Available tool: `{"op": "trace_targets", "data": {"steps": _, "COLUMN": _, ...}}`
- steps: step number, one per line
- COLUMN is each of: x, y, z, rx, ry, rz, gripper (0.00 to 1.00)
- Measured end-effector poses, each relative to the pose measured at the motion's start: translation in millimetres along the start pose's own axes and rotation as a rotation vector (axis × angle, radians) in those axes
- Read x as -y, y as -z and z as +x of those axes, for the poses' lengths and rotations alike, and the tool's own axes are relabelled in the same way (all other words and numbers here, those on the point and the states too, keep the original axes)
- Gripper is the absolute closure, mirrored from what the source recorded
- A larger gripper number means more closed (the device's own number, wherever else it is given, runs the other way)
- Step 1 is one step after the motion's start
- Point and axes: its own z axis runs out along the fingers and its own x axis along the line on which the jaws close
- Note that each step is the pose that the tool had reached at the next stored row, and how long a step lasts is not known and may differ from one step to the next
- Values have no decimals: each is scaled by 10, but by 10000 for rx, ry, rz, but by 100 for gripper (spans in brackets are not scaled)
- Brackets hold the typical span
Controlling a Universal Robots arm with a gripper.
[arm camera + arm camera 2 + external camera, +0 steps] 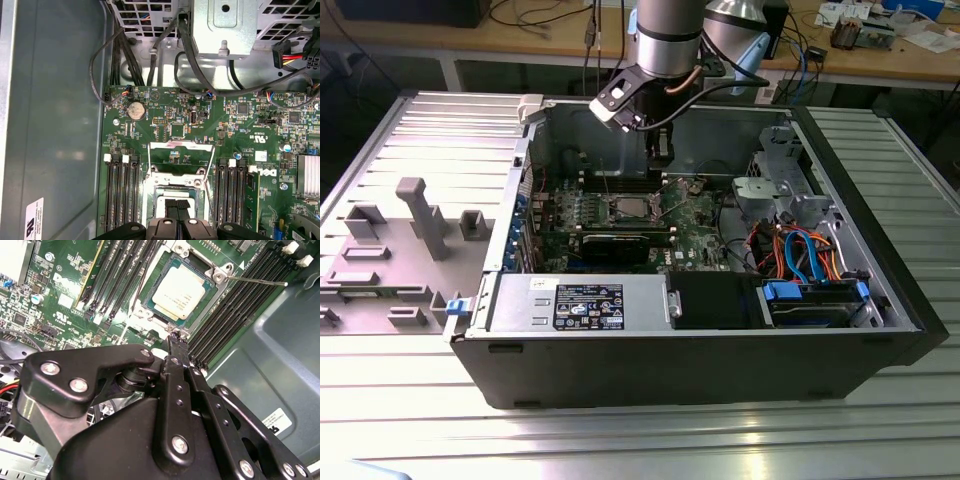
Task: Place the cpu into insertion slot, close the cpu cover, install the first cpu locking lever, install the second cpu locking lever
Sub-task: 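Close the cpu cover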
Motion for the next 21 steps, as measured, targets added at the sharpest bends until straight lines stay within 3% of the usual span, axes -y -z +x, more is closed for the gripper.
{"op": "trace_targets", "data": {"steps": 15, "x": -6, "y": 51, "z": 1, "rx": -1, "ry": 3, "rz": 0, "gripper": 89}}
{"op": "trace_targets", "data": {"steps": 18, "x": -67, "y": 48, "z": -2, "rx": 0, "ry": 0, "rz": 0, "gripper": 89}}
{"op": "trace_targets", "data": {"steps": 21, "x": -76, "y": 48, "z": -3, "rx": 0, "ry": 0, "rz": 0, "gripper": 89}}
